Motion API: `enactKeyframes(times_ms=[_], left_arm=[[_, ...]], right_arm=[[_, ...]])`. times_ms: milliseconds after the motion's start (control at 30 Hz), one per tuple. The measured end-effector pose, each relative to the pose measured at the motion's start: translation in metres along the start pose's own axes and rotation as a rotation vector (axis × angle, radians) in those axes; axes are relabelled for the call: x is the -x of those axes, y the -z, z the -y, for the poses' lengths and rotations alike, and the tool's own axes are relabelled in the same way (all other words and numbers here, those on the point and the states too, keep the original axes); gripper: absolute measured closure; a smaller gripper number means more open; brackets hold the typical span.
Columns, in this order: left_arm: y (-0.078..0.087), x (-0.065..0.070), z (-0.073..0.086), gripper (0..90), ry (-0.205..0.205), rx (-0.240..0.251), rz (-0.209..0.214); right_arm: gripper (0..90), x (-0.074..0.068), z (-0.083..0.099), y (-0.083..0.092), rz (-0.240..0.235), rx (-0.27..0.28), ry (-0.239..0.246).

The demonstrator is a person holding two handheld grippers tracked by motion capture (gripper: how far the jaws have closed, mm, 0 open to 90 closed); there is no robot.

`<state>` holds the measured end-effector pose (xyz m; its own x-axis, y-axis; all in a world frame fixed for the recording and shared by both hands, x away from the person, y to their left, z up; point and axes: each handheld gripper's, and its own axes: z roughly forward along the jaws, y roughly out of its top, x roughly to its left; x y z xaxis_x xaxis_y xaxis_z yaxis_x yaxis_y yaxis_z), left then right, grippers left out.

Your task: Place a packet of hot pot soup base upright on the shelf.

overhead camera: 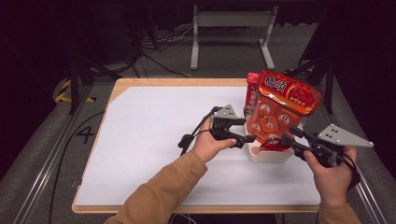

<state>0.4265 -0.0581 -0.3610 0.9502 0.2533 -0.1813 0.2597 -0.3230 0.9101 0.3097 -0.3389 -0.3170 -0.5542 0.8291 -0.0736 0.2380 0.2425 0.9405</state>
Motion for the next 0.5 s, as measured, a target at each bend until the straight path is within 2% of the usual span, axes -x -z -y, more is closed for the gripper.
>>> enactKeyframes(times_ms=[167, 433, 467, 500], left_arm=[[0.037, 0.0, 0.007, 24.2, 0.015, 0.037, -0.054], [0.1, 0.007, 0.024, 22.3, 0.013, 0.045, -0.157], [0.1, 0.007, 0.024, 21.9, 0.013, 0.045, -0.157], [0.11, 0.009, 0.027, 21.9, 0.018, 0.045, -0.17]], right_arm=[[49.3, -0.007, -0.005, -0.014, -0.047, 0.018, 0.001], [37.3, -0.024, -0.015, -0.038, -0.125, 0.058, 0.007], [37.3, -0.024, -0.015, -0.038, -0.125, 0.058, 0.007], [36.6, -0.027, -0.016, -0.041, -0.135, 0.06, 0.008]])
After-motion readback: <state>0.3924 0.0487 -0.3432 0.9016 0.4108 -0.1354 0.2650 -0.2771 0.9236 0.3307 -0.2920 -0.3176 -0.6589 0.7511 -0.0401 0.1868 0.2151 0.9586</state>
